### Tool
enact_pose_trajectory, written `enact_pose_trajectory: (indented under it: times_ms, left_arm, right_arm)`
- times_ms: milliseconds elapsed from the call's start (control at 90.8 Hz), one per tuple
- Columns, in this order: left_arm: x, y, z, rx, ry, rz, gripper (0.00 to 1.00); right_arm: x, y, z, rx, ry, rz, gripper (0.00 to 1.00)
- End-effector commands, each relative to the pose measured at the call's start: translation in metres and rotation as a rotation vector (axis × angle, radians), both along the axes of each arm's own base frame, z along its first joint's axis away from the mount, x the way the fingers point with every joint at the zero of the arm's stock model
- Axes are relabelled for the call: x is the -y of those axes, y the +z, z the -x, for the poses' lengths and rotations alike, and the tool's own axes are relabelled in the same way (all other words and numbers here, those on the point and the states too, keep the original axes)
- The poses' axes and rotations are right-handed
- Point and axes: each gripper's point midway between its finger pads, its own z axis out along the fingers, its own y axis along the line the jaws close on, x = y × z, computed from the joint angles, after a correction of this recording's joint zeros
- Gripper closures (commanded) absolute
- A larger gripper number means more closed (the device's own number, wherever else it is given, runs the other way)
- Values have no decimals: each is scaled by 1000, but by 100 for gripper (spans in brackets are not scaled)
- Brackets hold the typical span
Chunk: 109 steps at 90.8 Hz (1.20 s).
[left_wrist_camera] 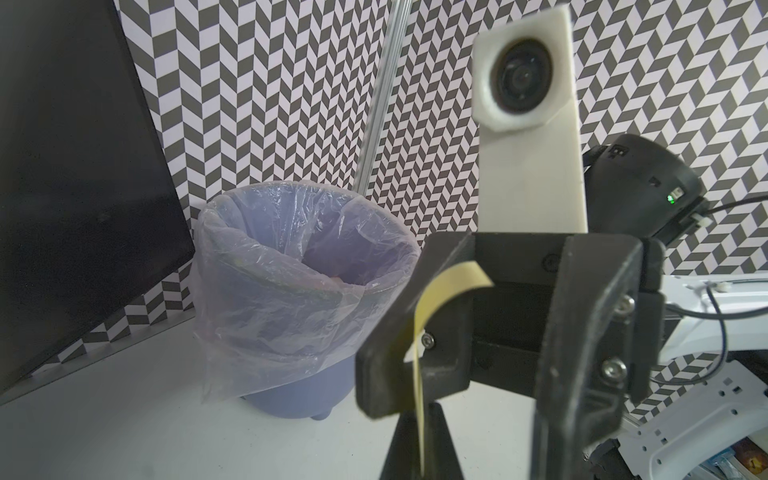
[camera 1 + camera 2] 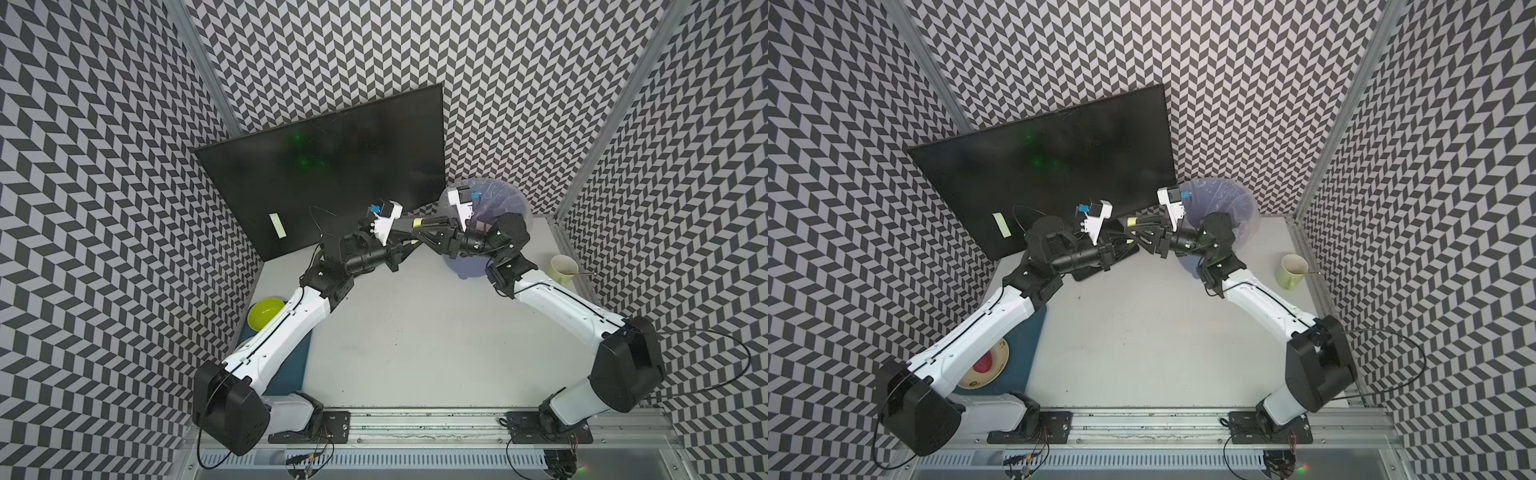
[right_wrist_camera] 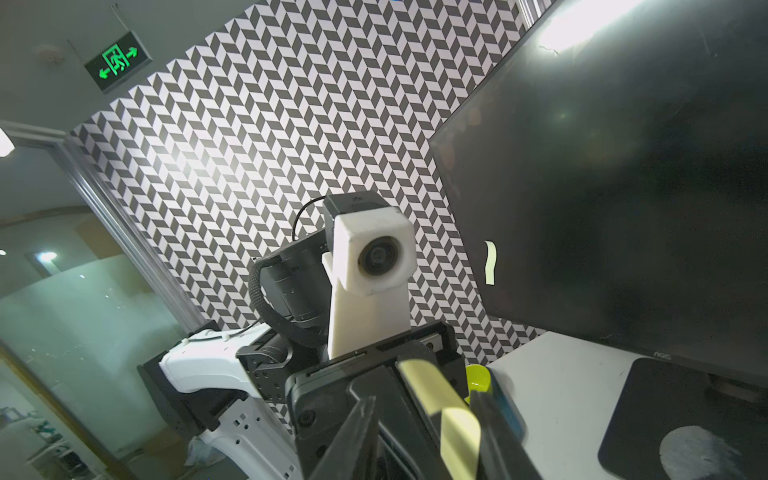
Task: Remove the sticky note from the monitor
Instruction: Tear off the sticky note from the monitor, then place the sticky note in the trash bin.
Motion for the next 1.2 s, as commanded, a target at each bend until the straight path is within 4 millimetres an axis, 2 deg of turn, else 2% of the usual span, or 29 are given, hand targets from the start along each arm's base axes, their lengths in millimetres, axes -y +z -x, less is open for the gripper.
enact_pose_trajectory:
  times_ms: [0,165,286,330,452,595,716,870,1014,1190]
  left_arm:
    - [-3,23,12,58,-14,17,100]
    - [-4,25,14,67,-10,15,95]
    - [-5,25,15,68,-5,11,90]
    - [-6,24,13,67,3,8,84]
    - [-9,23,10,69,32,-8,58]
    - [-17,24,8,97,88,-34,32]
    - [-32,22,3,122,183,-66,17]
    - [-56,19,-5,143,329,-101,1]
    - [-84,10,-21,113,461,-121,0]
    - [-133,-1,-41,29,618,-81,0]
  right_arm:
    - [1,6,9,41,16,-13,67]
    - [1,3,6,35,2,-3,80]
    - [2,5,7,40,1,-4,93]
    - [2,6,8,43,0,-3,97]
    - [5,7,6,51,-21,5,99]
    - [21,13,-8,62,-104,12,100]
    - [52,11,-37,69,-249,45,100]
    - [115,1,-98,77,-606,167,99]
    - [174,-12,-147,71,-875,298,96]
    - [226,-20,-186,57,-1100,401,94]
